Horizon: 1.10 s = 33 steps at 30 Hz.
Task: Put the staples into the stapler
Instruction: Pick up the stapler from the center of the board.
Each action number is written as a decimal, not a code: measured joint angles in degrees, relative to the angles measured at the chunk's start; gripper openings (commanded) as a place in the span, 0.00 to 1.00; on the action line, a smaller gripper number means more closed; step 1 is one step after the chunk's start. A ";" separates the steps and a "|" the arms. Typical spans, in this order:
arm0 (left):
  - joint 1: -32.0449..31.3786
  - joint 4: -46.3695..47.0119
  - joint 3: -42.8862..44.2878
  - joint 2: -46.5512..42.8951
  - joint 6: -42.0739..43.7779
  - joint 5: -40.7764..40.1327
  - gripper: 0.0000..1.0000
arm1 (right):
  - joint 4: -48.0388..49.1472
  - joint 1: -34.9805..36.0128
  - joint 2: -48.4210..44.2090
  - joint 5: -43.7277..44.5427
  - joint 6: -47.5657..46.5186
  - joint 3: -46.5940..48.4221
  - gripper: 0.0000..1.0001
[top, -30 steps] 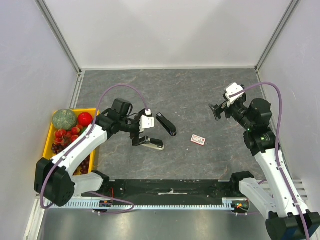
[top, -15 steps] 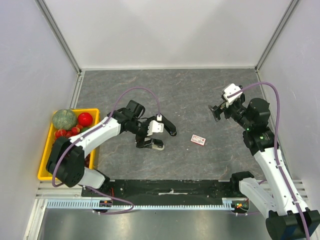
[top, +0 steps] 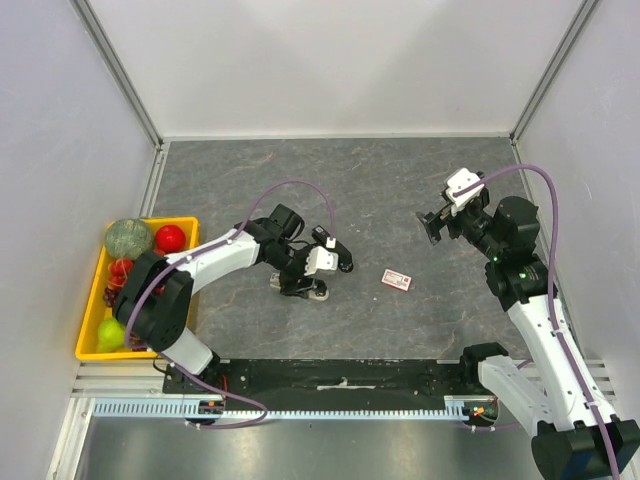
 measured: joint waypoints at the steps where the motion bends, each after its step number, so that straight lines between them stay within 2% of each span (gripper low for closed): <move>1: -0.11 0.07 0.15 0.44 -0.02 -0.02 0.64 | -0.09 -0.02 0.00 0.00 -0.04 0.00 0.98; 6: -0.22 0.83 0.31 1.51 -0.09 -0.07 0.46 | -0.17 -0.02 0.00 0.02 -0.50 -0.02 0.98; 9: -0.48 0.94 0.31 1.53 -0.17 -0.02 0.43 | -0.17 0.00 0.00 0.02 -0.76 -0.02 0.98; 14: -1.07 1.05 0.31 1.53 -0.17 0.00 0.32 | -0.17 -0.02 0.00 0.02 -0.85 -0.02 0.98; 17: -1.22 1.07 0.31 1.55 -0.24 0.02 0.22 | -0.17 -0.02 0.00 0.02 -0.87 -0.02 0.98; 18: -1.22 1.07 0.31 1.55 -0.24 0.02 0.14 | -0.17 -0.02 0.00 0.02 -0.87 -0.02 0.98; 21: -1.29 1.11 0.31 1.60 -0.24 0.02 0.03 | -0.17 -0.02 0.00 0.02 -0.87 -0.02 0.98; 33: -1.42 1.27 0.17 1.33 -0.26 0.09 0.02 | -0.20 -0.02 0.00 0.02 -0.92 -0.02 0.98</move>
